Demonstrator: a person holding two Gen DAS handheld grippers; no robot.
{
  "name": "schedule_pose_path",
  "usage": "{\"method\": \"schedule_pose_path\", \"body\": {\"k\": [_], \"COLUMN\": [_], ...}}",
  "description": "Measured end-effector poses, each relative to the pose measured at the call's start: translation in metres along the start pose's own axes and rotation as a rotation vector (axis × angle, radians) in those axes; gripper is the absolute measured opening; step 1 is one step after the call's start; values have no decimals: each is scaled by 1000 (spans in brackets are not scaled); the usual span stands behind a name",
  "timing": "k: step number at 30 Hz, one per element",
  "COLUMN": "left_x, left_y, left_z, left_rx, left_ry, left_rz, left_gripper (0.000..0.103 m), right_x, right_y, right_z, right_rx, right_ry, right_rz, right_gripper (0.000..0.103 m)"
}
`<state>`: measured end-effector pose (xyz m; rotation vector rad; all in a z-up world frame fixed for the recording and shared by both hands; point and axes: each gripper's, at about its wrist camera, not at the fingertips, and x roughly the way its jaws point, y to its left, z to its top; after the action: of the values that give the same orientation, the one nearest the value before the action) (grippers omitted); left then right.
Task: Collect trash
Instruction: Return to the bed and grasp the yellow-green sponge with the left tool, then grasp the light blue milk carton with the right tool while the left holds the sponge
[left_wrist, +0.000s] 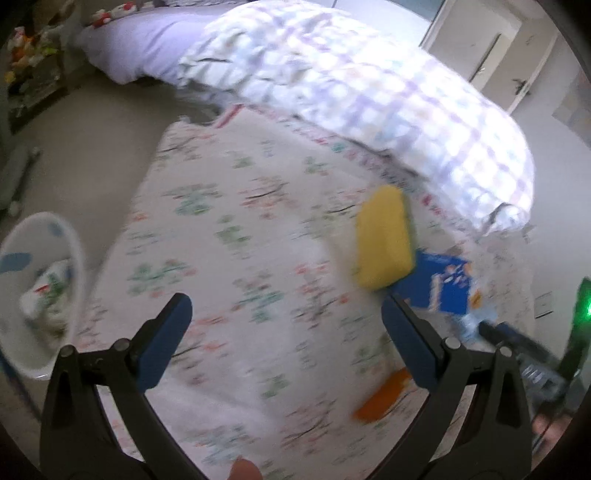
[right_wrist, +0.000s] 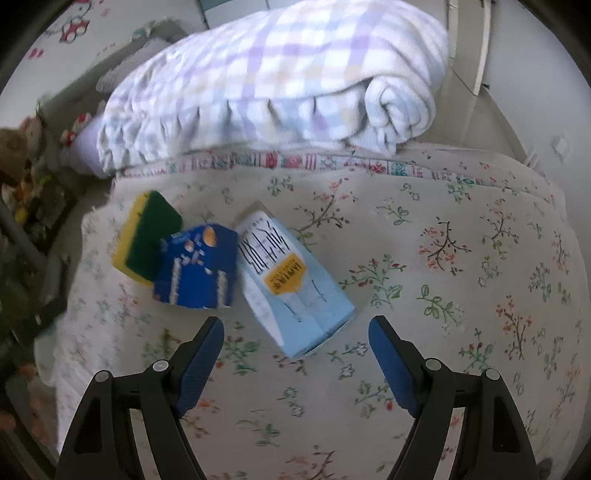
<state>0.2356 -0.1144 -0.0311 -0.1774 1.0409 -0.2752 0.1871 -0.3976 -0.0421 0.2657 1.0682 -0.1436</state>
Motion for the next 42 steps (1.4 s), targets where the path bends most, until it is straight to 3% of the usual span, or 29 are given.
{"method": "schedule_pose_path", "body": {"k": [4,7,13,15,17,18,27,42], "left_x": [18,32,51,54,56,55,26,-25], "left_y": [-23,-43,-65,-67,-68,-68,-71,-40], "left_z": [3,2,1,0,0,0,-7,-40], "left_rx": [10,35,56,56,56,62,158,141], "left_ry": [-4,5,-26,-32,-35,-37,-53,-19], "left_rz": [-80,-128,-171,-175,-172,-167,-141,-134], "left_gripper": [99,91,67,53,41,38,33,33], "right_x": [9,17,28,31,34,33,7,-75], "right_y": [3,1,-2,-2,-1,0,-10,-15], "right_z": [-1,-3,-5,-6,-5,-6,-12,-43], "right_rx": [-48,-65,-67,-77,-85,-87,-42,-29], "right_ry": [12,20,24,20,28,31,75,-53], "right_rz": [-16,-32,-35,-40,-27,-26,-55,5], "right_gripper": [82,82,81,79,66,66,58,56]}}
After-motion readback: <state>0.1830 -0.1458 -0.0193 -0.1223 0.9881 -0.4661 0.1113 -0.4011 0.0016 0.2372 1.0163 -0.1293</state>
